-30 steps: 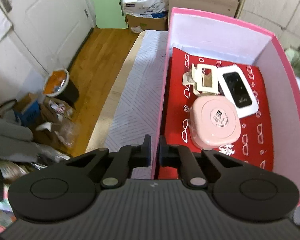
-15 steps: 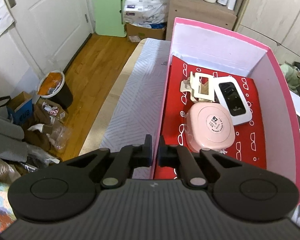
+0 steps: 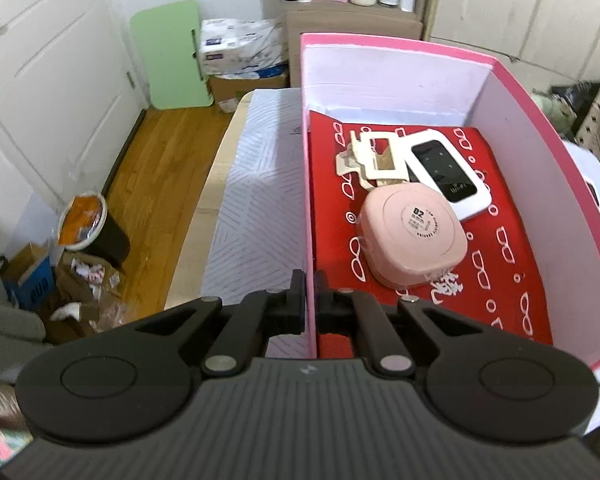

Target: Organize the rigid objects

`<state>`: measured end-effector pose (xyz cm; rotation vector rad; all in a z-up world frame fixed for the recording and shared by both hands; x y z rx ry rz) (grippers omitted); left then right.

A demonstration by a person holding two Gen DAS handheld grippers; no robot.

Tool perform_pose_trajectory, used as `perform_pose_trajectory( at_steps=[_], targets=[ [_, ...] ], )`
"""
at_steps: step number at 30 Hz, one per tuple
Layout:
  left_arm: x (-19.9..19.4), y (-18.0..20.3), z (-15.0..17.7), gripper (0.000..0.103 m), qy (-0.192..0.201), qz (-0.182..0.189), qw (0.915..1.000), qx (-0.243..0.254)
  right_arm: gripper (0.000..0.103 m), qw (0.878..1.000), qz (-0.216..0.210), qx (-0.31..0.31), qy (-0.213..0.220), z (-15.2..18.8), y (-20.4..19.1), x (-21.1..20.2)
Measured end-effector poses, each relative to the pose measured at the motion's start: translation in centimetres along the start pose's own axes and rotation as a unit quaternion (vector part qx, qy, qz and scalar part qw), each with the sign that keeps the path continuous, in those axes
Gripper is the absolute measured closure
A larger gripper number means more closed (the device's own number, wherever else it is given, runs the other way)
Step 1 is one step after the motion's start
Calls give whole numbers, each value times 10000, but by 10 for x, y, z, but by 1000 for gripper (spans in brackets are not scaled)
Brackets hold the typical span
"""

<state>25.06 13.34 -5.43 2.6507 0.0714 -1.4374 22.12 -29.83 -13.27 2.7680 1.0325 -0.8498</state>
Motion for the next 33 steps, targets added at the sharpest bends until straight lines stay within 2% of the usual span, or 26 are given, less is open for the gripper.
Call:
perform_pose_trajectory(
  at_steps=[4, 7, 14, 17, 21, 25, 29, 33],
  targets=[
    [1, 0, -1, 98, -57, 122, 9996, 231, 99, 9975, -310, 558, 286, -21, 8, -20],
    [1, -1, -2, 96, -115, 228, 9990, 358, 99, 9953, -460, 685, 516, -39, 5, -35],
    [0, -1, 2, 96, -85, 334, 9978, 569, 99, 9916, -699, 342, 1033, -96, -23, -58],
    [0, 0, 1, 95, -94, 386, 9971, 646, 99, 9900, -849, 62, 1128, -122, -40, -62],
    [0, -3, 0, 94, -131, 482, 9967, 644, 99, 9876, -1102, -236, 1095, -145, -66, -56],
    [0, -1, 0, 94, -117, 476, 9959, 762, 99, 9867, -1259, -349, 968, -148, -84, -39],
    [0, 0, 0, 94, -166, 472, 9948, 886, 99, 9894, -1235, -274, 710, -135, -90, -13],
    [0, 2, 1, 94, -170, 418, 9939, 1007, 99, 9933, -937, -540, 399, -129, -95, 13]
  ],
)
Point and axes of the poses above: each gripper's, at about its wrist camera, not at the fingertips, and x roughly the way its jaws point, y to its right, z to its underside, the point moved 6 cm from there along x, roughly the way its jaws point, and after that the axes turned 11 degrees about -x, right-handed, at the moved point
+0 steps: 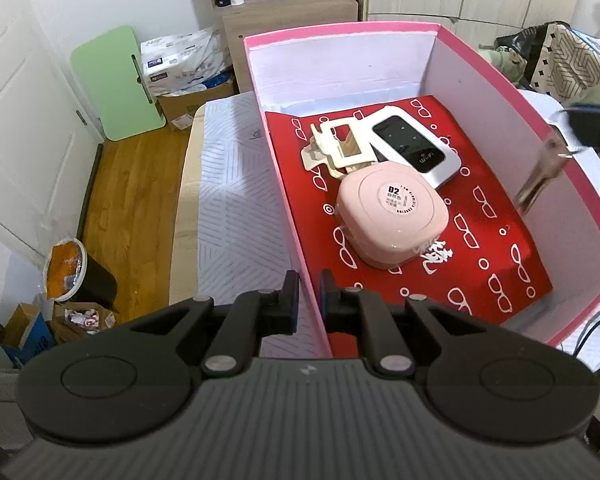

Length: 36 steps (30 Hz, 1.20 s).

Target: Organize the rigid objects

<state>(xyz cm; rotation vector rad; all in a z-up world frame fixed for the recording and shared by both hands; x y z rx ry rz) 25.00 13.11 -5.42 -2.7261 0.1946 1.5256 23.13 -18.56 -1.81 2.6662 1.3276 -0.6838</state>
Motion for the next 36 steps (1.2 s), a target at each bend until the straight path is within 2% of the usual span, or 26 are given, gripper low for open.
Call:
perform_pose_trajectory(
  at_steps=[9, 13, 18, 24, 27, 30, 32, 36],
  targets=[
    [-1, -3, 1, 93, 29, 78, 9999, -123, 98, 9958, 264, -318, -819, 7, 5, 52],
    [-1, -4, 0, 93, 22, 95, 9999, -143, 91, 9972, 355, -62, -657, 3, 15, 53],
    [-1, -4, -1, 93, 1, 119, 9999, -113, 90, 9986, 413, 286, -168, -7, 30, 18],
    [0, -5, -2, 92, -28, 153, 9998, -151, 87, 9949, 837, 557, 12, 2, 49, -43],
    [0, -5, -2, 92, -23, 155, 9997, -170, 86, 9906, 1118, 781, -86, 14, 61, -69],
    [0, -6, -1, 92, -16, 166, 9996, -210, 80, 9845, 1399, 1033, -241, 33, 76, -88],
    [1, -6, -2, 92, -18, 174, 9996, -241, 75, 9805, 1544, 1170, -341, 48, 84, -93],
    [1, -5, -2, 92, -32, 145, 9995, -262, 74, 9737, 1656, 1455, -576, 79, 96, -89]
  ],
)
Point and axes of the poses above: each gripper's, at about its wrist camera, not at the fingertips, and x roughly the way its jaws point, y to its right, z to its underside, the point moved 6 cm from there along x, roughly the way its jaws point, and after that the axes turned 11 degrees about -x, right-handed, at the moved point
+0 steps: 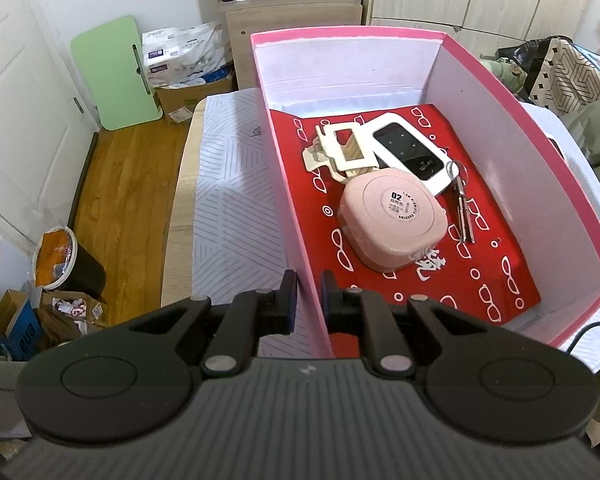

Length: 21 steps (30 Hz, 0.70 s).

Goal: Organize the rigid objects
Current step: 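Grasp the white cube charger with the right gripper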

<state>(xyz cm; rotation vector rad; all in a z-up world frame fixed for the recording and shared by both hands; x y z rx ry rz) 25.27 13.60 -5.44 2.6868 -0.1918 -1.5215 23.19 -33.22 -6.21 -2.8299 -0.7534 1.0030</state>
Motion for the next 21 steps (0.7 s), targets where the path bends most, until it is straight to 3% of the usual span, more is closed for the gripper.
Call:
perform_pose_trajectory(
  at_steps=[5, 6, 8, 10, 21],
  targets=[
    [1, 2, 0, 92, -29, -84, 9999, 48, 72, 9995, 123, -77, -279, 19, 12, 18],
    [1, 2, 0, 92, -36, -96, 9999, 55, 70, 9994, 104, -100, -326, 21, 14, 20],
    [1, 3, -1, 92, -45, -111, 9999, 60, 55, 9990, 133, -169, -394, 24, 14, 25],
    [1, 3, -1, 92, -40, -109, 9999, 34, 51, 9982, 219, -357, -420, 24, 12, 30],
    [1, 3, -1, 92, -51, -140, 9999, 9, 44, 9944, 589, -719, -503, 24, 4, 60]
  ],
)
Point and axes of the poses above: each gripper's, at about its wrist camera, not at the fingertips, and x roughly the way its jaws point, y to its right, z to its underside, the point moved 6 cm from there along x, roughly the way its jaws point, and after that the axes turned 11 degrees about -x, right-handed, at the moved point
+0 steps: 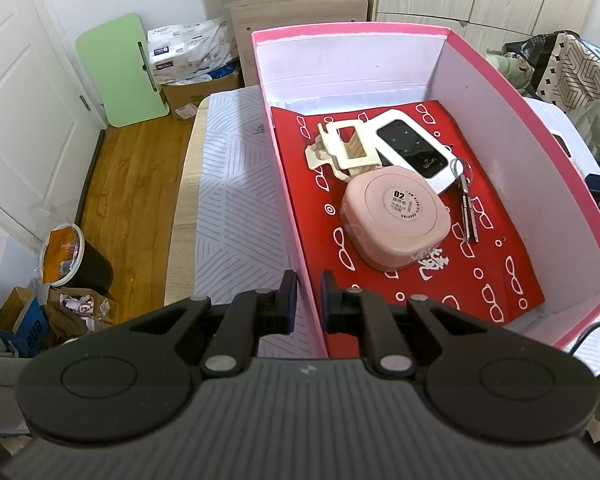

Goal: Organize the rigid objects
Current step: 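Grasp the white cube charger with the right gripper, then carry the white charger into the pink box and open the right gripper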

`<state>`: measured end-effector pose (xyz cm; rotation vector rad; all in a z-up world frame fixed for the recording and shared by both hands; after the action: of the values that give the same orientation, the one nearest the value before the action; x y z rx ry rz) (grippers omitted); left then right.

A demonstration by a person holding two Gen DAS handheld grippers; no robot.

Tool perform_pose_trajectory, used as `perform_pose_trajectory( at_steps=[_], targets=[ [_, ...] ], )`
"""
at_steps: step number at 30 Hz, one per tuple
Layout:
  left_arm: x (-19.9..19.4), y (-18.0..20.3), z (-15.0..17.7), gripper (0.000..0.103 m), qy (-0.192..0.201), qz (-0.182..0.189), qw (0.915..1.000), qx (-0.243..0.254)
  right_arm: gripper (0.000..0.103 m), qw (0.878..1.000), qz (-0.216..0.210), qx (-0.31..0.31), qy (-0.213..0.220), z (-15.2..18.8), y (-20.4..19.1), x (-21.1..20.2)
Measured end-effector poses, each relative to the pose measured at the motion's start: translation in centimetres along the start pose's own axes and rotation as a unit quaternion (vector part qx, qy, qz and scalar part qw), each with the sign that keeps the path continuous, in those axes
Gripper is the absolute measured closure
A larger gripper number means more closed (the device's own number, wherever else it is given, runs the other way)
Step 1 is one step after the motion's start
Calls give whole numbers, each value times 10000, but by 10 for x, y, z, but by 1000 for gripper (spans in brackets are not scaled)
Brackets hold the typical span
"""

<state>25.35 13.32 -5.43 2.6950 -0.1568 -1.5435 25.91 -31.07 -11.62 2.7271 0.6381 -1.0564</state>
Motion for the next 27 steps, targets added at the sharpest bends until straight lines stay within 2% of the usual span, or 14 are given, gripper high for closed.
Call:
perform_pose_trajectory(
  at_steps=[7, 9, 10, 20, 27],
  targets=[
    [0, 0, 0, 92, 4, 7, 10000, -20, 43, 9988, 464, -112, -98, -5, 4, 15],
    [0, 0, 0, 92, 3, 16, 10000, -16, 56, 9983, 547, -206, -81, -4, 4, 15],
    [0, 0, 0, 92, 5, 10, 10000, -15, 59, 9987, 443, -231, -43, -4, 2, 13],
    [-1, -1, 0, 92, 22, 22, 10000, -41, 59, 9997, 50, 96, 199, -11, 3, -15],
    [-1, -2, 0, 92, 29, 64, 10000, -43, 59, 9970, -346, 5, 696, -33, -19, -52]
  ],
)
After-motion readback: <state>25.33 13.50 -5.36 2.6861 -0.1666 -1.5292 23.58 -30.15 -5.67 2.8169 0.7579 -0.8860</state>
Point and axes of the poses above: each gripper's, at about its wrist camera, not at the fingertips, and x roughly the way its jaws point, y to its right, z to its underside, the point moved 6 cm from there along x, roughly the way its jaws point, and after that the axes turned 11 degrees about -x, right-handed, at the moved point
